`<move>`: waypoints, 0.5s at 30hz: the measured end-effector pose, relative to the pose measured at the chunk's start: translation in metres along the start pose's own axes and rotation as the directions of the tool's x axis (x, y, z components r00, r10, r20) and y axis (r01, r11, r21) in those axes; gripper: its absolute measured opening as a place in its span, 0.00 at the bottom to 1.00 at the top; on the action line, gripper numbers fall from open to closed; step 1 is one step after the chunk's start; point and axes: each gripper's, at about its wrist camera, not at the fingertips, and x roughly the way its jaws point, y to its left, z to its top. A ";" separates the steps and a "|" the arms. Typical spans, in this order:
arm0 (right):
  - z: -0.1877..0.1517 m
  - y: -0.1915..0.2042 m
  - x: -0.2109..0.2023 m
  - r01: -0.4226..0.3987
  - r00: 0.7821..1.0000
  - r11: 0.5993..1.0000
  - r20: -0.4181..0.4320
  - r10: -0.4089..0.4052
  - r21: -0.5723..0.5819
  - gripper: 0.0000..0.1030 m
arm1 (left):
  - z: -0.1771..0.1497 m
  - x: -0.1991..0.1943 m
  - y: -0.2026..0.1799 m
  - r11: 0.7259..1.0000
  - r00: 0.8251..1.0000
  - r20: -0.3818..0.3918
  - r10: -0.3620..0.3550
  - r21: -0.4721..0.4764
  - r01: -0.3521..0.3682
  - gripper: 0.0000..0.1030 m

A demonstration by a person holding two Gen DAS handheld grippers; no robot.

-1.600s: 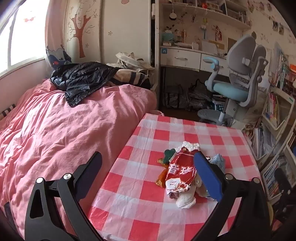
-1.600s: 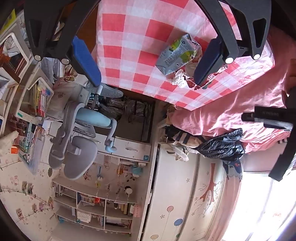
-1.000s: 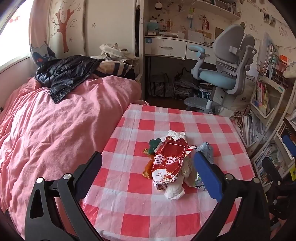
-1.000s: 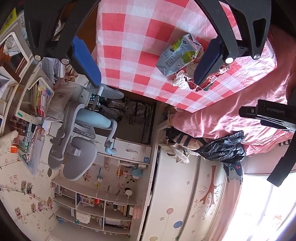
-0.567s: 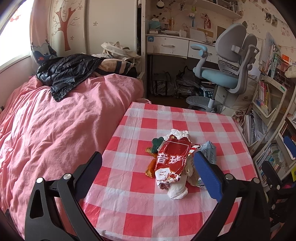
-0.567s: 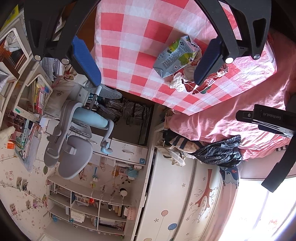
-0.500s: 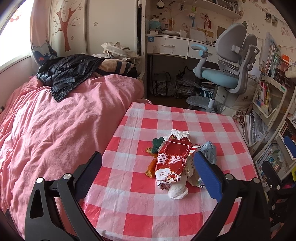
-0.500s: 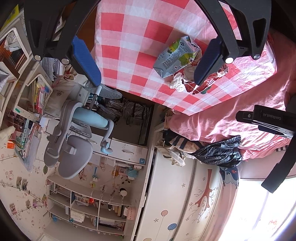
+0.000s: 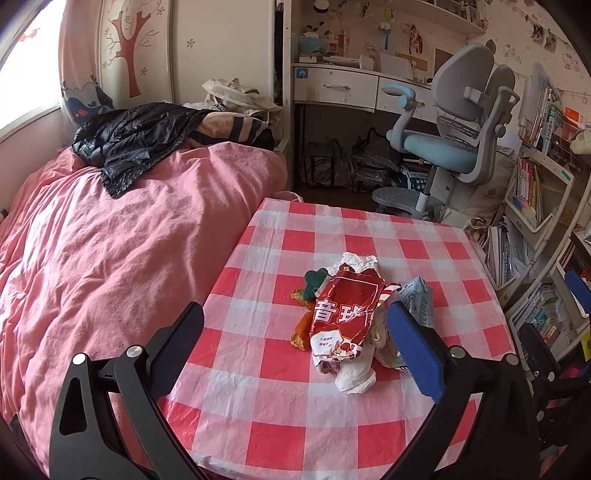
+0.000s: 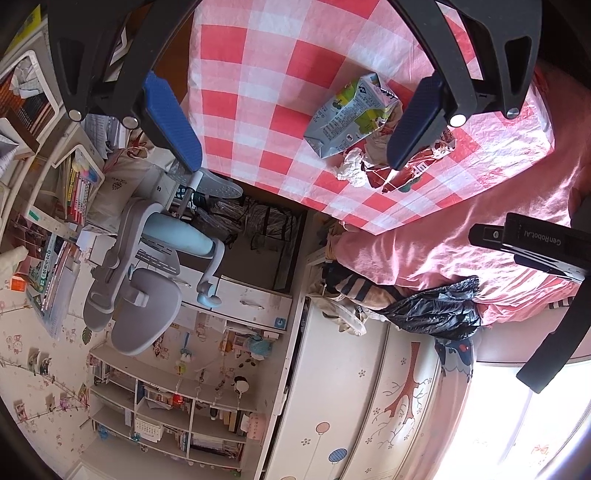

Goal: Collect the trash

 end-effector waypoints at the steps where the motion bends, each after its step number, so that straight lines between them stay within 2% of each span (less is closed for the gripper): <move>1: 0.000 0.000 0.000 0.000 1.000 1.000 0.000 0.000 0.001 0.94 | -0.001 0.001 0.000 1.000 1.000 -0.001 0.000 -0.001 0.000 0.93; 15: 0.000 -0.002 0.005 0.002 1.000 1.000 -0.018 -0.002 0.014 0.94 | -0.003 0.006 0.011 1.000 0.999 -0.033 0.023 0.005 -0.023 0.93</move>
